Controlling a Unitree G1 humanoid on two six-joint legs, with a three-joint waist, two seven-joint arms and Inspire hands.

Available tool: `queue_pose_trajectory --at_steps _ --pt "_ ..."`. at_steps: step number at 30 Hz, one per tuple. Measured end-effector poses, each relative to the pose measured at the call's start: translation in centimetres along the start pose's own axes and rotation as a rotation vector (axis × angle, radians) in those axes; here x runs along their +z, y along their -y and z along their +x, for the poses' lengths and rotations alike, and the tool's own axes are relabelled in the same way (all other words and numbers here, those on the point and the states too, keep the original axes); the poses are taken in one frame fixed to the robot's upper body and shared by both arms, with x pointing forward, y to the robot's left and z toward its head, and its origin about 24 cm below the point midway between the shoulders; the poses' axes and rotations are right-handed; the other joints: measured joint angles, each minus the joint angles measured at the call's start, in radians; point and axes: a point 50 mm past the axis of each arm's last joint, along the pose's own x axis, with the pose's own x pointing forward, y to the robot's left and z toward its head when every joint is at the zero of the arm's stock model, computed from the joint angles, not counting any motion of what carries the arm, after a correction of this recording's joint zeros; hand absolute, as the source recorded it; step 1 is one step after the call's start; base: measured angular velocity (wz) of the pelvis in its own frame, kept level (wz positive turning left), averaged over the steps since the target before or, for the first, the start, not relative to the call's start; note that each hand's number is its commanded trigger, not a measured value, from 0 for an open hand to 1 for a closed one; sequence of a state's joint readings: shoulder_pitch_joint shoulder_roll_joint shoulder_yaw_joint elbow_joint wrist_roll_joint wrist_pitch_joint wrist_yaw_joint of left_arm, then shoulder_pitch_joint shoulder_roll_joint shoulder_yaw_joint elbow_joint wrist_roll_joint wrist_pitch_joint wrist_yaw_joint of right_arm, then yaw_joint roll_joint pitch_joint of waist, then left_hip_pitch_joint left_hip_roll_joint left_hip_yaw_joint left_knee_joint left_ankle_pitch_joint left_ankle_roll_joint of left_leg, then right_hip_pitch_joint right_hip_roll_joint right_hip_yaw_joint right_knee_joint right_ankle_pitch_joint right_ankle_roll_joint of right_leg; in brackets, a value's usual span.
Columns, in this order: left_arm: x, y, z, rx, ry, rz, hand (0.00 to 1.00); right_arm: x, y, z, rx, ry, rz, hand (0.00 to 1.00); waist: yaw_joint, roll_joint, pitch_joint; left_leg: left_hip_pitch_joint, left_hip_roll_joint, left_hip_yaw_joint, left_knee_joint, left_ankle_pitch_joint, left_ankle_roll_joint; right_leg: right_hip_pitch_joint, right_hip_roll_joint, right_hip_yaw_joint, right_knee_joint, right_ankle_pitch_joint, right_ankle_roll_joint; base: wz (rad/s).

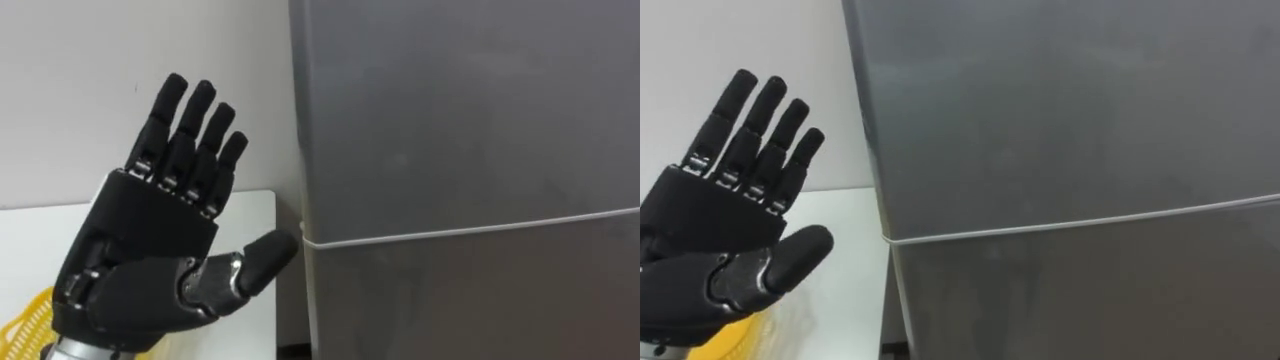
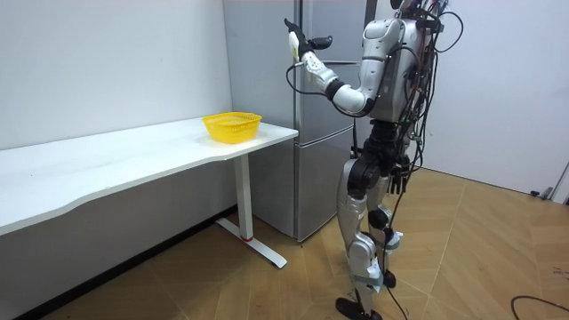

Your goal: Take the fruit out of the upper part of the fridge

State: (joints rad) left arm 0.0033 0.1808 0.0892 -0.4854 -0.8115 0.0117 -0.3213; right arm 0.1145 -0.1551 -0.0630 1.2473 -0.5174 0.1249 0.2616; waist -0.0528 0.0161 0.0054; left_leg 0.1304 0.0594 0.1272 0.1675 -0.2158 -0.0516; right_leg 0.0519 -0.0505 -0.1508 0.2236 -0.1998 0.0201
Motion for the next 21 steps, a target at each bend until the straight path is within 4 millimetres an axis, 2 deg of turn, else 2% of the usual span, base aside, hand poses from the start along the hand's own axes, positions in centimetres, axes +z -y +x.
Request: queue_pose_trajectory --at_steps 5,12,21 --pt "-0.9 0.1 0.0 -0.006 -0.055 0.014 0.0 0.3 0.3 0.0 -0.021 0.006 0.002 0.0 -0.001 0.002 0.0008 0.0 0.0 0.0 0.0 0.0 0.0 0.002 0.0 0.001 0.0 0.0 0.0 0.0" --pt "-1.4 0.3 0.0 -0.023 -0.118 0.138 0.0 1.0 0.7 -0.1 -0.044 0.022 -0.002 0.0 -0.034 0.002 0.0045 0.001 0.0 0.001 0.0 0.0 0.0 0.003 0.0 0.004 0.003 0.0 0.0 0.0" --pt "-2.2 1.2 0.2 -0.085 -0.164 0.148 0.0 0.4 0.4 0.0 -0.035 0.001 0.014 0.0 -0.052 0.002 0.0049 0.002 0.0 0.003 -0.001 0.0 0.0 0.005 0.001 0.003 -0.001 0.0 0.0 0.0"
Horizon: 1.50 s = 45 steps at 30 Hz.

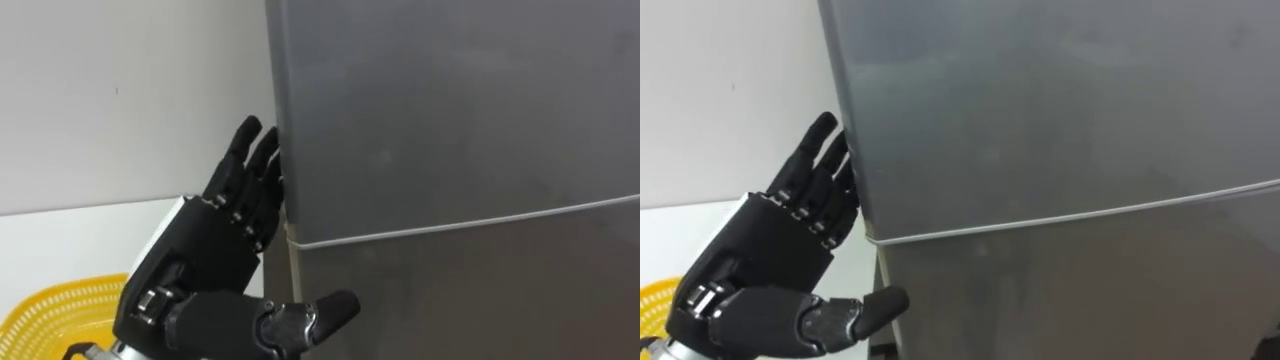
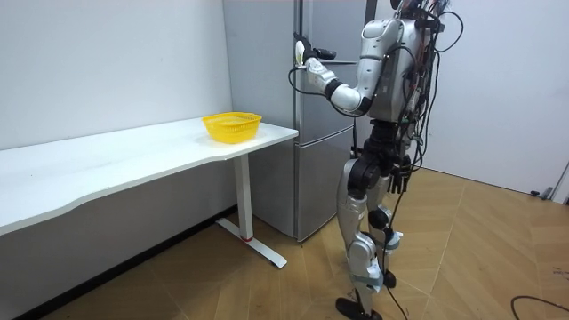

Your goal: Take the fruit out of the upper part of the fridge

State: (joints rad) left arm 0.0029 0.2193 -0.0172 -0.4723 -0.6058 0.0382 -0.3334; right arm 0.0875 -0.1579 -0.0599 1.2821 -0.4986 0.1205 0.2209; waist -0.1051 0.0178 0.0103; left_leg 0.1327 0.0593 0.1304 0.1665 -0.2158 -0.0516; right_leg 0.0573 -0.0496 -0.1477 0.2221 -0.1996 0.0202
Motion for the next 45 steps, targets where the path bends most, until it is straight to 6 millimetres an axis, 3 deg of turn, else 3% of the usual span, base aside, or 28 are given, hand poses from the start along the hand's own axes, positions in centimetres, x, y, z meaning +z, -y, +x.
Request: queue_pose_trajectory --at_steps 16,21,22,23,25,33,45 --pt "-0.1 0.4 0.2 -0.013 -0.019 0.058 0.0 0.3 0.0 0.0 -0.012 0.013 -0.027 0.0 -0.003 0.0 -0.0009 0.003 0.0 0.001 0.001 0.0 0.0 0.008 -0.001 -0.008 -0.002 0.0 0.0 0.01" --pt "-0.1 0.5 0.2 -0.016 -0.016 0.057 0.0 0.3 -0.1 0.0 0.002 0.015 -0.048 0.0 -0.003 0.004 -0.0071 0.002 0.0 0.001 0.001 0.0 0.0 0.01 -0.001 -0.011 -0.002 0.0 0.0 0.01" --pt "-0.1 0.5 0.2 -0.016 -0.016 0.057 0.4 0.3 -0.1 0.0 0.002 0.015 -0.049 0.0 -0.003 0.005 -0.0078 0.002 0.0 0.001 0.001 0.0 0.0 0.01 -0.001 -0.012 -0.002 0.0 0.0 0.04" --pt "0.0 0.6 0.2 -0.018 -0.012 0.058 0.52 0.3 -0.1 0.0 0.003 0.015 -0.05 0.0 -0.002 0.007 -0.0086 0.002 0.001 0.001 0.001 0.0 0.0 0.01 -0.001 -0.014 -0.002 0.0 0.0 0.04" --pt "0.1 0.7 0.2 -0.021 -0.009 0.06 0.98 0.3 -0.1 0.0 0.002 0.016 -0.051 0.0 -0.002 0.008 -0.0096 0.002 0.001 0.001 0.001 0.0 0.0 0.011 -0.001 -0.016 -0.002 0.0 0.0 0.02" --pt "0.7 -0.2 0.0 0.047 0.011 0.084 1.0 0.3 0.0 0.0 0.001 0.016 -0.051 0.0 0.003 0.008 -0.0094 0.001 0.001 -0.001 0.0 0.0 0.0 0.013 -0.002 -0.019 -0.002 0.0 0.0 0.0" --pt "0.9 0.3 -0.2 0.017 0.022 0.084 1.0 0.7 0.0 0.0 0.006 0.03 -0.055 0.0 0.011 0.012 -0.0043 0.0 0.001 -0.002 0.0 0.001 0.002 0.016 -0.004 -0.026 -0.002 0.001 0.0 0.03"
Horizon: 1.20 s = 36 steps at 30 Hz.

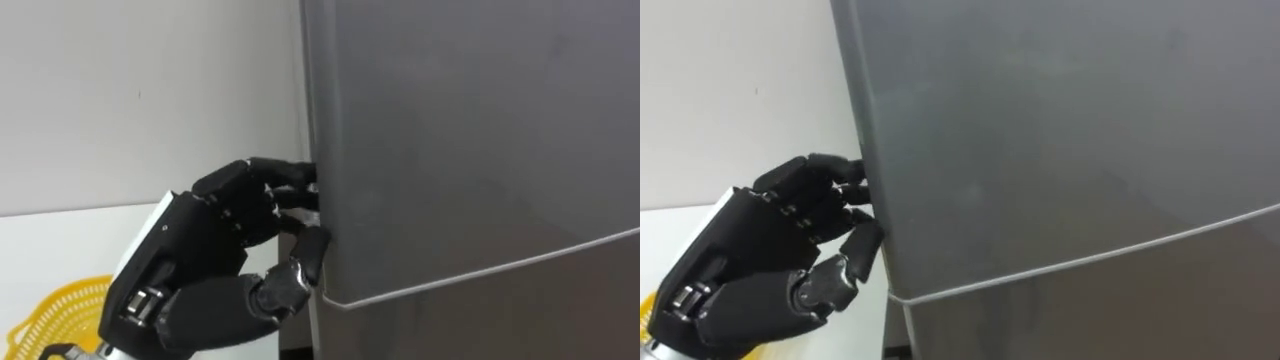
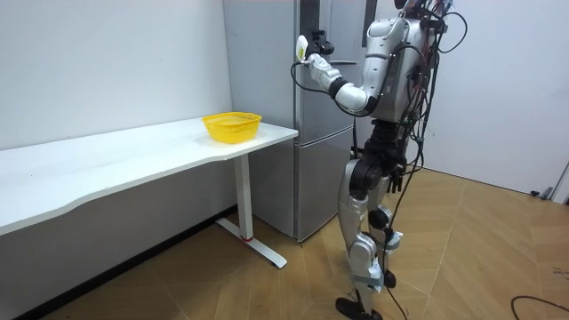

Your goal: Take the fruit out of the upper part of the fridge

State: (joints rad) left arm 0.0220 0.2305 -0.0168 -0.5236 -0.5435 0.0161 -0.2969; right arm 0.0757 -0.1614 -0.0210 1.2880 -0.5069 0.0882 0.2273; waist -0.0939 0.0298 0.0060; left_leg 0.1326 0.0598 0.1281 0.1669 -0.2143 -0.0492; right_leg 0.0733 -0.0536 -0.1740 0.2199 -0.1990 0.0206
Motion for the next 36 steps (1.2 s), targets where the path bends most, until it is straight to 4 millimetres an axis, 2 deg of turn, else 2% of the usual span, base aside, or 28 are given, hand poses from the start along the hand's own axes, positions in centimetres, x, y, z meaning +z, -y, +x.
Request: queue_pose_trajectory --at_steps 21,29,34,36 --pt "0.0 1.3 0.1 -0.143 0.032 -0.07 1.0 -0.1 0.0 0.0 0.004 0.0 0.0 0.0 0.007 -0.004 -0.0007 0.012 0.0 0.003 0.0 0.0 0.0 0.007 0.0 0.003 -0.001 0.0 0.0 0.0" --pt "0.2 2.1 0.2 -0.209 0.05 -0.112 1.0 -0.1 0.0 0.0 0.005 -0.002 0.0 0.0 0.002 -0.006 -0.0109 0.009 0.0 0.007 0.001 0.0 0.0 -0.001 0.0 0.007 0.001 0.0 0.0 -0.01" --pt "0.4 2.4 0.2 -0.239 0.058 -0.112 1.0 -0.1 0.0 0.0 0.004 0.0 0.005 0.0 0.0 -0.008 -0.0114 0.011 0.0 0.008 0.0 0.0 0.0 -0.001 0.0 0.009 0.002 0.0 0.0 0.0" --pt "0.5 2.6 0.2 -0.252 0.068 -0.151 1.0 0.0 0.0 0.0 0.003 0.003 0.008 0.0 -0.005 -0.012 -0.0092 0.012 0.0 0.008 0.0 0.0 0.0 -0.001 0.001 0.01 0.003 0.0 0.0 0.0"
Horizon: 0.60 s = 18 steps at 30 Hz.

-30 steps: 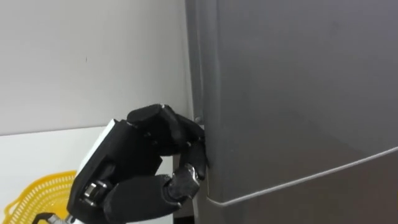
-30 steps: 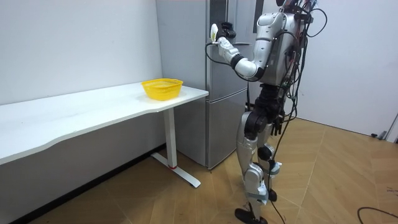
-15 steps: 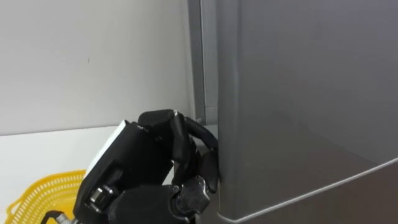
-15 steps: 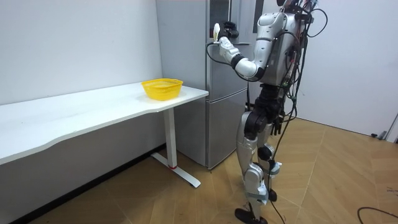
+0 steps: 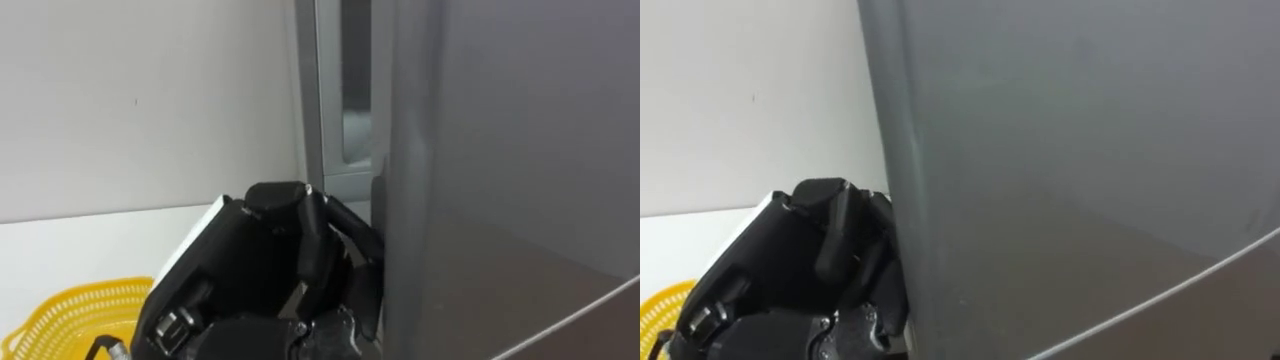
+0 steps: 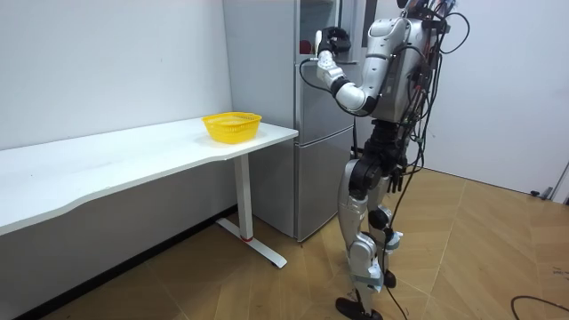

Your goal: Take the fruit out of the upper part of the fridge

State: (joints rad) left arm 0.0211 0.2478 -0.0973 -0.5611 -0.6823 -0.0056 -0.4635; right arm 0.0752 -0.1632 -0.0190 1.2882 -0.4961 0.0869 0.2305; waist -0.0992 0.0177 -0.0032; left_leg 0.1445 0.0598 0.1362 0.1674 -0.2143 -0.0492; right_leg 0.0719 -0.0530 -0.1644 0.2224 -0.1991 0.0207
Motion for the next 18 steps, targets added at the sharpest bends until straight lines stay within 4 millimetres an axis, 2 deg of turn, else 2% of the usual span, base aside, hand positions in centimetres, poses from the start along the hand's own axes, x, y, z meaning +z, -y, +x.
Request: queue_pose_trajectory --at_steps 8,10,14,18 --pt "0.8 0.5 1.4 -0.094 0.08 -0.053 1.0 0.5 0.2 0.0 0.006 0.01 -0.017 0.0 -0.006 -0.009 0.0058 0.005 0.0 0.017 0.0 0.0 0.0 -0.002 0.002 0.017 -0.001 0.0 0.001 -0.06" --pt "0.9 0.7 1.6 -0.118 0.097 -0.068 1.0 0.6 0.3 0.0 0.004 0.013 -0.019 0.0 -0.007 -0.004 0.0027 0.006 0.0 0.022 0.0 0.0 0.0 -0.003 0.002 0.022 -0.002 0.001 0.001 -0.07" --pt "1.0 1.5 2.1 -0.17 0.128 -0.104 1.0 0.5 0.4 0.0 0.002 0.01 -0.018 0.0 -0.011 -0.003 0.0019 0.006 0.0 0.025 -0.001 0.0 0.0 0.002 0.002 0.025 -0.005 0.002 0.002 0.0" --pt "0.9 1.8 2.1 -0.2 0.144 -0.176 1.0 0.5 0.4 0.0 0.003 0.003 0.006 0.0 -0.036 0.002 0.0047 0.008 0.0 0.028 -0.001 0.0 0.0 0.005 0.002 0.031 -0.004 0.002 0.002 0.0"
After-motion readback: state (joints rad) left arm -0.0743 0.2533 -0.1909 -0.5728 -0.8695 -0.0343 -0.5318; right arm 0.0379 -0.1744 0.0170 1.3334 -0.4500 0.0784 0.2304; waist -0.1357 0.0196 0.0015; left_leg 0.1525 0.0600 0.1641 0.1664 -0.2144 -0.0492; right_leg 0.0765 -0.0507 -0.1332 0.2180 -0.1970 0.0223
